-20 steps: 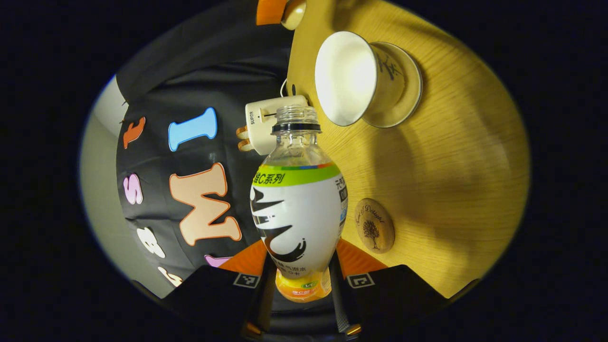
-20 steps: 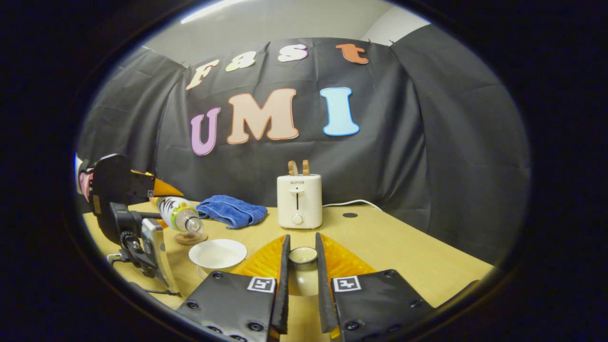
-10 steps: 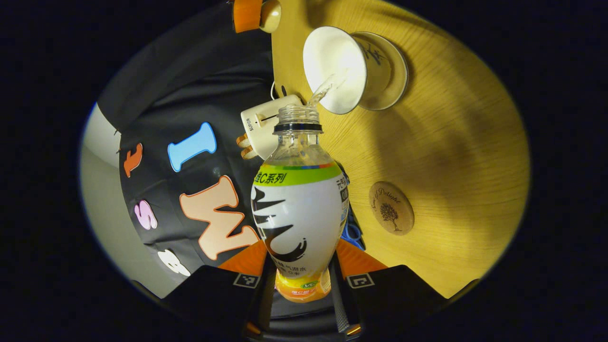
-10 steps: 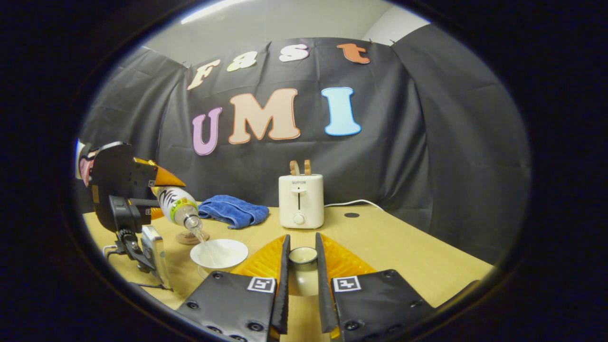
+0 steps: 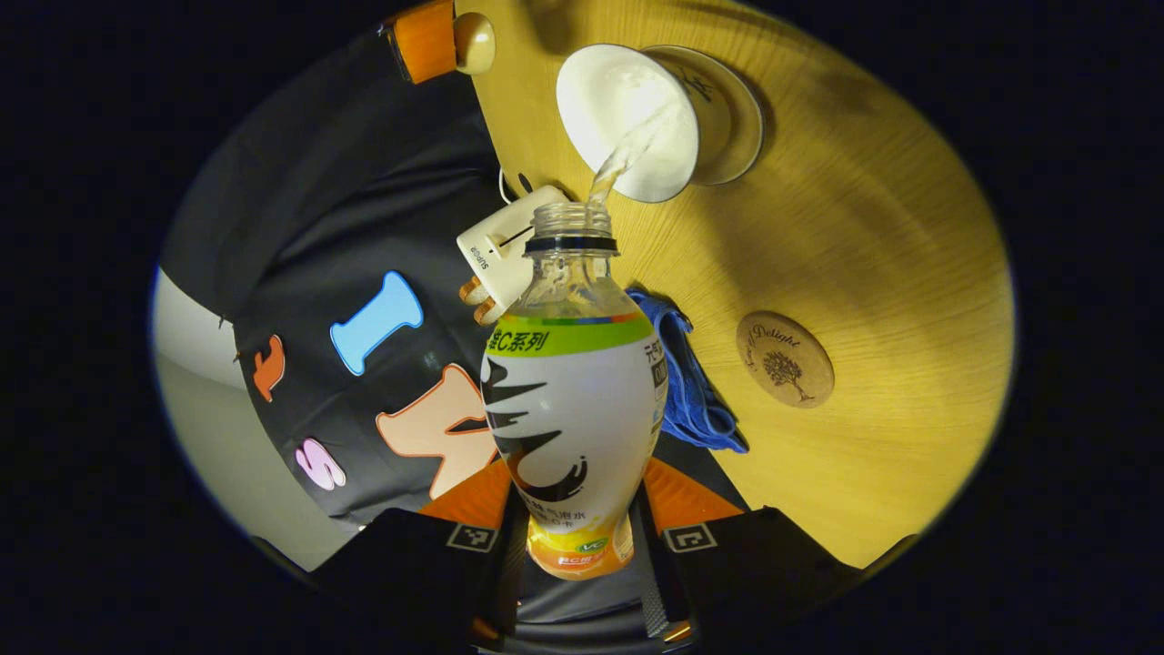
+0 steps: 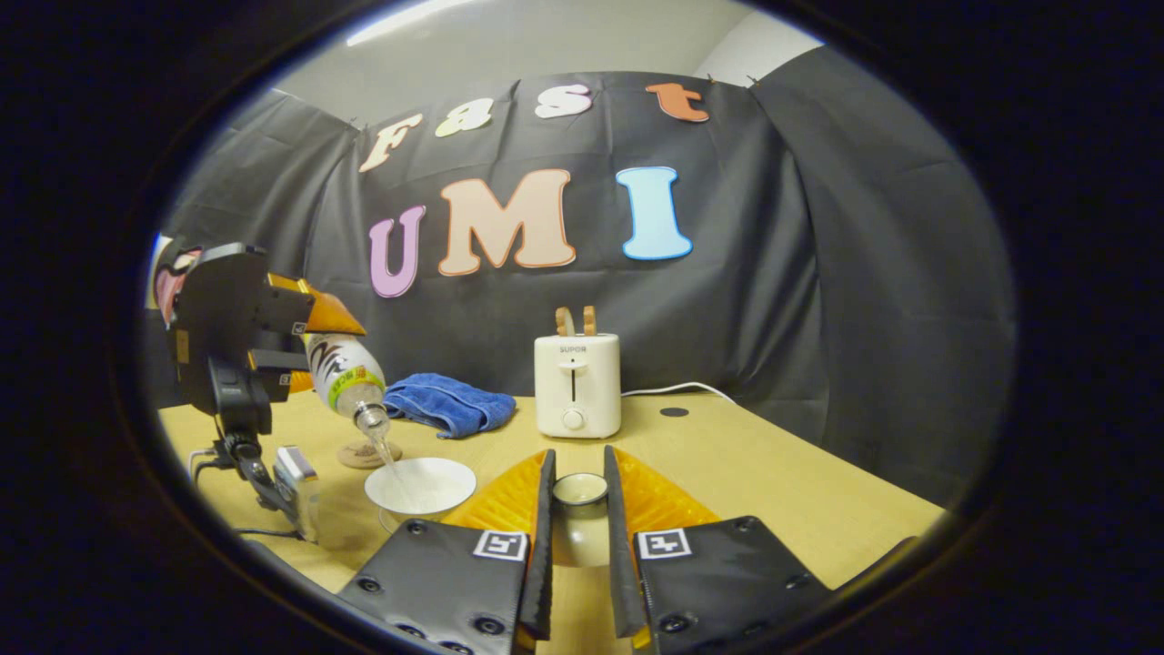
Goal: Open the teacup lid with one hand, grasp the water bottle and pour water into the teacup with the other hand; after pouring, place the water bottle on the coaster and then close the teacup lid.
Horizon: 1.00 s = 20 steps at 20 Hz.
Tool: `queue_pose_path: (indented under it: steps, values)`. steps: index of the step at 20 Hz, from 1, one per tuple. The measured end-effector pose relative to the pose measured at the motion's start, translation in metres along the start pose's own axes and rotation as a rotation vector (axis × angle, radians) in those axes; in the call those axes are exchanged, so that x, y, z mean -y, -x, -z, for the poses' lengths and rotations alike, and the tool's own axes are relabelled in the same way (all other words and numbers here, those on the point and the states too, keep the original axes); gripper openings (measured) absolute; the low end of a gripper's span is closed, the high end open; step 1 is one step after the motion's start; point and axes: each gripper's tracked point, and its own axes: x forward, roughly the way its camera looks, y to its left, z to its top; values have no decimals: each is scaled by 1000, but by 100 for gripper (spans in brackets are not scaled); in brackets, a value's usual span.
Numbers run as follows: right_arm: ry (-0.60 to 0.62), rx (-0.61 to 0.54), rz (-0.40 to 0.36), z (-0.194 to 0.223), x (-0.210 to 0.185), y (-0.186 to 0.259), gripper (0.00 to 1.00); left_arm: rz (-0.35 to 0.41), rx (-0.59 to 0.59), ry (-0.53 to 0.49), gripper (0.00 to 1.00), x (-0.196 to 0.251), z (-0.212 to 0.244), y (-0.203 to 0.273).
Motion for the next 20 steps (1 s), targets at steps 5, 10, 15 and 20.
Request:
queue_pose_path:
  steps: [5, 10, 15, 20]
  values:
    - [0, -2, -8, 1, -1, 0, 30, -30, -5, -86, 51, -21, 4, 1]
    - [0, -1, -10, 0, -1, 0, 30, -48, -4, -149, 51, -28, -2, 6]
    - [0, -1, -11, 1, -1, 0, 30, -5, 9, -49, 51, -12, 0, 3]
    - [0, -1, -13, 1, -1, 0, 30, 95, 58, 361, 52, 29, -12, -1]
